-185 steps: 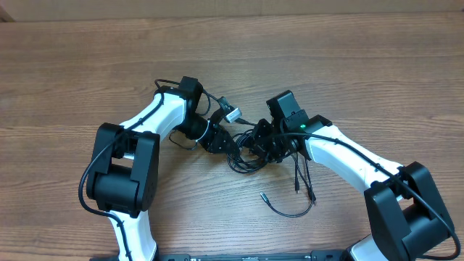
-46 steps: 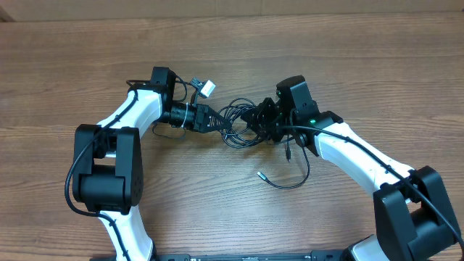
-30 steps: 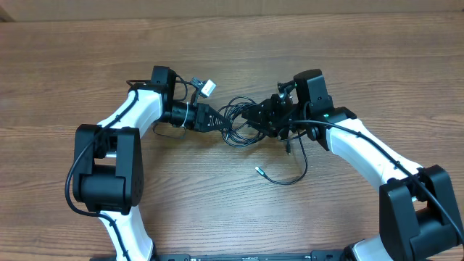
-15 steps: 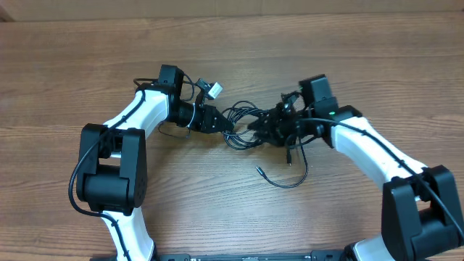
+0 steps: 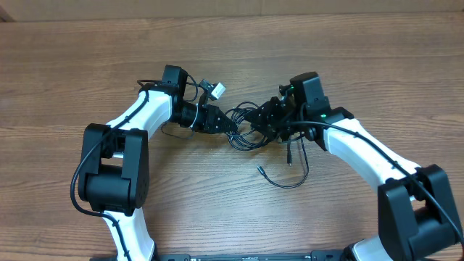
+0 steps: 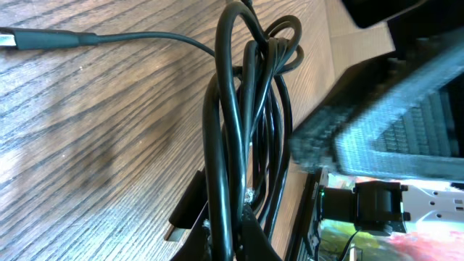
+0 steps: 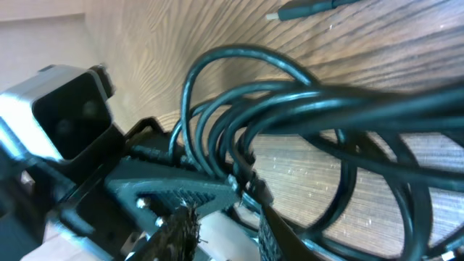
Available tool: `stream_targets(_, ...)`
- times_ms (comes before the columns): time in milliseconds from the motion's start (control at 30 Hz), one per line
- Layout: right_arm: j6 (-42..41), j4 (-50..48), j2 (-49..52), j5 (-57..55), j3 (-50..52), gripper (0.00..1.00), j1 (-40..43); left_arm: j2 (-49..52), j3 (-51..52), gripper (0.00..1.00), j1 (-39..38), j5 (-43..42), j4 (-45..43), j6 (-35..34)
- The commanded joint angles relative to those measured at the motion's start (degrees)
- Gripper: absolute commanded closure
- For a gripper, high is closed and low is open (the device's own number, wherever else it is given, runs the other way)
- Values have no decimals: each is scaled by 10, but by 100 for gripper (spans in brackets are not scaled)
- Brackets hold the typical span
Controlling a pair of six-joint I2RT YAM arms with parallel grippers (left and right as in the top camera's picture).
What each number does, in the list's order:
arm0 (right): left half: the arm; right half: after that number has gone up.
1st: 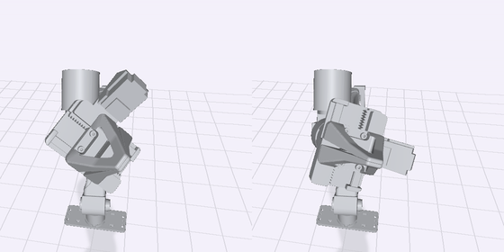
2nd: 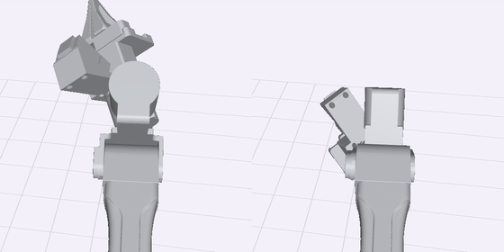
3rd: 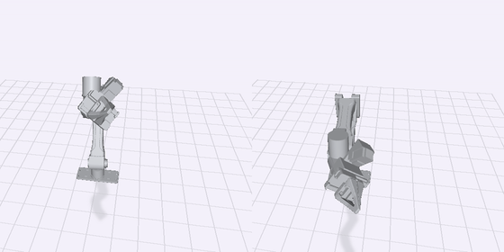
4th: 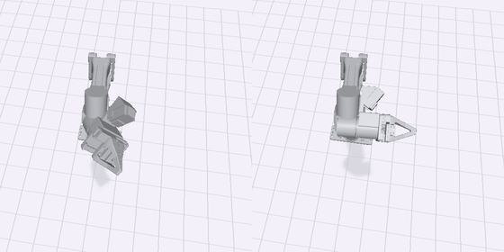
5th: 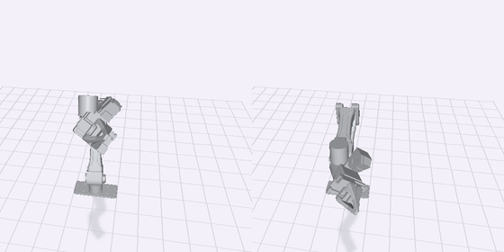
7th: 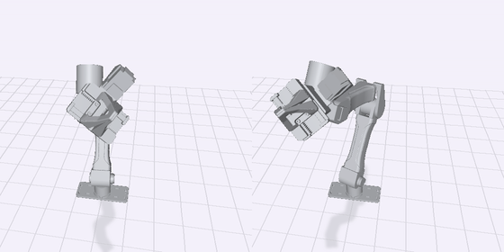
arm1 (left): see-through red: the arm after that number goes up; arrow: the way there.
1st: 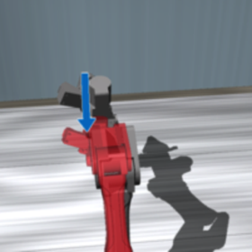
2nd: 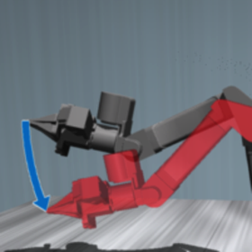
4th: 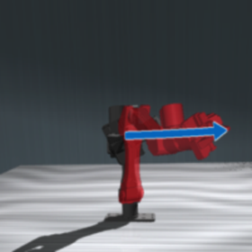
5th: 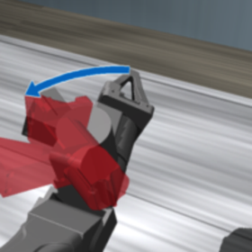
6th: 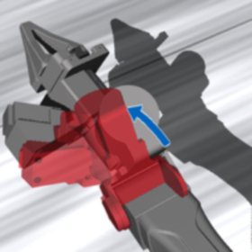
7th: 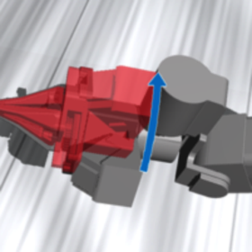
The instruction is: Untangle cables
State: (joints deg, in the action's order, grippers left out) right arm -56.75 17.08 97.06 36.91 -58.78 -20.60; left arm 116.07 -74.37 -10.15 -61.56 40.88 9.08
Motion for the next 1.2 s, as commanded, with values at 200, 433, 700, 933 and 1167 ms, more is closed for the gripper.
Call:
stream_targets(200,-16,32,58,-82,-11,79,-3,-3,-10,96,-2,-40,0,-5)
stream_targets(433,-2,17,58,-61,-8,78,-3,-3,-10,96,-2,-51,0,-5)
stream_targets(700,28,-13,58,-19,-8,75,-3,-3,-10,96,-4,-49,-1,-5)
stream_targets(933,61,-34,58,18,-8,73,3,-3,-10,96,-4,-56,0,12)
stream_targets(1167,63,-42,58,51,-8,73,-3,-3,-10,96,-11,-62,2,34)
